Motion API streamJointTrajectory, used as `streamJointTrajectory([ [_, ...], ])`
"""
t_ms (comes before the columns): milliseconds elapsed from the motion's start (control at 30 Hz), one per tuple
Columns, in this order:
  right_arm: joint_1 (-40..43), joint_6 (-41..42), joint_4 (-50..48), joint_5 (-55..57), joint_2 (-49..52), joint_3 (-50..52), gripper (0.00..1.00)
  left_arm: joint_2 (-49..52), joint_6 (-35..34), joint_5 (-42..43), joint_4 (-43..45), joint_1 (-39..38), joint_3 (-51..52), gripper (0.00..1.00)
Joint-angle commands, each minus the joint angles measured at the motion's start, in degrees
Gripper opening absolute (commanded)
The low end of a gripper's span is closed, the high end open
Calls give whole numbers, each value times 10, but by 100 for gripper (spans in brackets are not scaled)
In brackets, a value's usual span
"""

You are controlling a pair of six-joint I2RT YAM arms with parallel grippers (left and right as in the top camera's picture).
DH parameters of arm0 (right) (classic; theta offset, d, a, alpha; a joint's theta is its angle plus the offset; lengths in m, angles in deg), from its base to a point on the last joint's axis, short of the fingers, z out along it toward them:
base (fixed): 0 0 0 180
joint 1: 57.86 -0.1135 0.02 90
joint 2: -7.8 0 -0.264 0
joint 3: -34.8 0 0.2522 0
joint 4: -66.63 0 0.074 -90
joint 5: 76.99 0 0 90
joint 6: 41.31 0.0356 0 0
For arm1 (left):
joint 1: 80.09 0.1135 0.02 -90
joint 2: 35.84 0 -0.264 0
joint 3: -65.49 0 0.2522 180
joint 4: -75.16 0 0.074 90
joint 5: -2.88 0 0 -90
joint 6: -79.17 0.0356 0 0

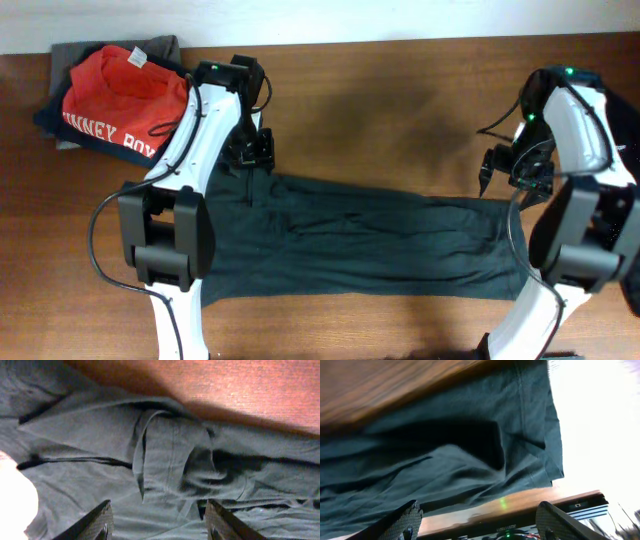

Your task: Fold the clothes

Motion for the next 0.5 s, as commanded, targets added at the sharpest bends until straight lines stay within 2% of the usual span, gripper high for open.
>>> streamJointTrajectory([
  [0, 0, 7, 4, -12, -77, 0, 78, 0, -13, 10, 16, 2, 20, 59],
  [233, 0, 4, 25, -12, -183, 0, 78, 3, -12, 9, 74, 7, 73, 59],
  [467, 0, 4, 41, -12, -292, 0, 80, 4, -12, 5, 98, 9, 82, 59],
])
